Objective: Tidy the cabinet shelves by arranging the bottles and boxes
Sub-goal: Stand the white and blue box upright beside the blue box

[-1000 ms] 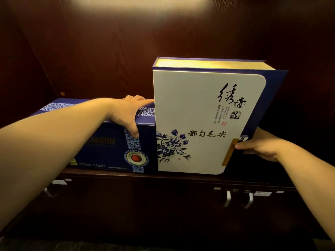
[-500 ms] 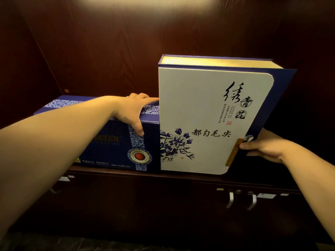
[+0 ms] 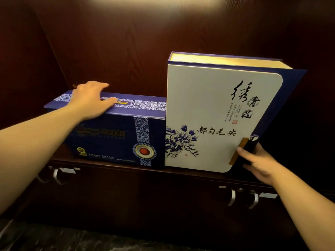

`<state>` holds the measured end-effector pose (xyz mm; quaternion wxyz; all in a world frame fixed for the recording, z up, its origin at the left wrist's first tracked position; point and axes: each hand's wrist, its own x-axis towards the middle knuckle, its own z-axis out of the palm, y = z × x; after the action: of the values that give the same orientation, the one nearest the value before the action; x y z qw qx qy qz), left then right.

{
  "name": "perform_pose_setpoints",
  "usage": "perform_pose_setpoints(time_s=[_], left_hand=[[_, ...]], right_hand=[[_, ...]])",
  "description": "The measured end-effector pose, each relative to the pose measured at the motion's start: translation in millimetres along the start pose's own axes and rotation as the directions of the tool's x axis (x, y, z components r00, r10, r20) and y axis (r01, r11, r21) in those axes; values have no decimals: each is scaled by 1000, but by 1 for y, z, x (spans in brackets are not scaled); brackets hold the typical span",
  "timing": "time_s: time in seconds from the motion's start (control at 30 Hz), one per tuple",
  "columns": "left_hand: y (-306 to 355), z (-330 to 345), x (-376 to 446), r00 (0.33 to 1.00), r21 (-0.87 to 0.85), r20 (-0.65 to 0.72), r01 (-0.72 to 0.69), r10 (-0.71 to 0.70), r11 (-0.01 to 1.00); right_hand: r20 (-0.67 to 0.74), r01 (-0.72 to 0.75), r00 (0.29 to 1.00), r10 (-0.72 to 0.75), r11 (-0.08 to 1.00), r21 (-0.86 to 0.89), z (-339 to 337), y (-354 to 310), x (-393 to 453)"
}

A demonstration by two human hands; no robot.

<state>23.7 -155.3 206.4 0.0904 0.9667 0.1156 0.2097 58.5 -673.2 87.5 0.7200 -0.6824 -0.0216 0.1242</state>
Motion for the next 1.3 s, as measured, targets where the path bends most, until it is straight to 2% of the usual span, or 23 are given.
perform_pose_setpoints(time_s=[0.03,0.1,0.17,0.27,0.33,0.4,0.47,0.57,0.63,0.9,1.07,1.13,1.2,1.3], left_hand=[[-17,-1,-5,988,27,-34,153,-152,988],[-41,-2,-15,916,26,-21,402,-402,915],[-51,-2,-19,879,22,-2,477,-477,879],[-58,0,-18,908,-39,20,419,-418,907],[-75,0,-18,900,-198,23,430,-435,881],[-96,3,-22,895,-426,54,421,-442,801],[-112,10,-30,880,-553,75,429,-470,715],[-124,28,-40,856,-732,109,413,-505,542],[-124,35,-42,858,-796,111,379,-502,472],[-117,37,-39,857,-856,120,346,-502,385],[-117,36,-41,857,-849,124,352,-500,393],[-115,31,-43,862,-823,124,366,-491,434],[-113,26,-45,865,-705,96,408,-493,579],[-101,14,-57,900,-476,-98,332,-425,814]], right_hand=[[-13,21,1000,-20,999,26,5,2,0],[-50,64,997,-60,995,76,13,5,2],[-113,81,991,-68,991,110,16,5,4],[-130,59,991,-42,990,129,18,2,3],[-122,44,992,-30,993,114,16,2,1],[-110,19,994,-9,996,90,14,1,-1],[-117,16,993,-8,998,68,14,-1,-4],[-227,98,970,-90,995,25,22,-2,-7],[-275,140,953,-129,990,19,28,-1,-7],[-297,44,954,-41,999,4,24,-4,3],[-318,45,947,-44,999,-5,27,1,3],[-337,58,940,-60,998,-14,30,4,1],[-368,29,929,-46,998,-52,34,6,-3],[-430,12,902,-46,996,-83,43,7,-12]])
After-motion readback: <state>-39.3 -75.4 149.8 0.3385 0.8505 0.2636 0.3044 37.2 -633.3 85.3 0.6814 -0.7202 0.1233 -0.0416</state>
